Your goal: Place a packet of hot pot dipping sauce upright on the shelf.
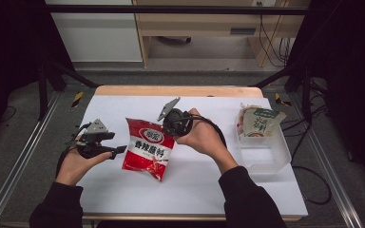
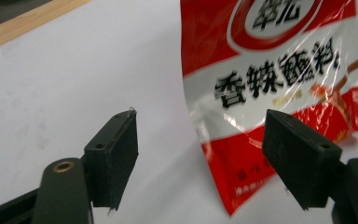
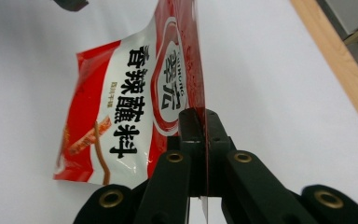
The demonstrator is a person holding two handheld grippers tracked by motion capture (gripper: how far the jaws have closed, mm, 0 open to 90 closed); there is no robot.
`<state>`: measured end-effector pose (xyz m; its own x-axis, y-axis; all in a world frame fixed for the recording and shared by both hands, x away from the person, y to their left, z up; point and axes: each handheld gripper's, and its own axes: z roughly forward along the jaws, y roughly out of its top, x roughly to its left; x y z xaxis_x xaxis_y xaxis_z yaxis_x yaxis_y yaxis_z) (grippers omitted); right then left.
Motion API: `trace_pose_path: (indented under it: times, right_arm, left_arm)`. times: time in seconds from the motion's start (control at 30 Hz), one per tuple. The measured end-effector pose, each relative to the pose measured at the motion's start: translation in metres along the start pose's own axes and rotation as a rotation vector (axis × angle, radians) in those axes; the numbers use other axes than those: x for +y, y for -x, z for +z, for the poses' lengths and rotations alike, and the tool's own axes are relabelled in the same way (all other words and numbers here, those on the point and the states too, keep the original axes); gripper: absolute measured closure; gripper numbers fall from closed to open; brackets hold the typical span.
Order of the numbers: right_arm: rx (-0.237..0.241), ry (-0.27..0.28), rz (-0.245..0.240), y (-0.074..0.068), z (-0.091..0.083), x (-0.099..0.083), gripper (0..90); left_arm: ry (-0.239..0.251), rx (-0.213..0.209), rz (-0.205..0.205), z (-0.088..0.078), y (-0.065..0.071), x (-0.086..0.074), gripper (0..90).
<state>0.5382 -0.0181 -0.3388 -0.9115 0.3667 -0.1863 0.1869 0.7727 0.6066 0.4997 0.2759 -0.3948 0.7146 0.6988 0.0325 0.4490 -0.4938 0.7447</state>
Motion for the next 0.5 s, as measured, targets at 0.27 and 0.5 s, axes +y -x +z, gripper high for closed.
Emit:
trace_pose_path:
  times: [0.27, 0.5]
  right_arm:
    - [-0.019, -0.009, -0.011, 0.004, -0.022, 0.005, 90.0]
    - [-0.022, -0.017, -0.001, 0.01, -0.032, 0.002, 90.0]
  left_arm:
    - [-0.022, 0.032, -0.017, 0.002, -0.007, -0.016, 21.4]
    - [-0.035, 0.043, -0.031, 0.005, -0.012, -0.025, 15.0]
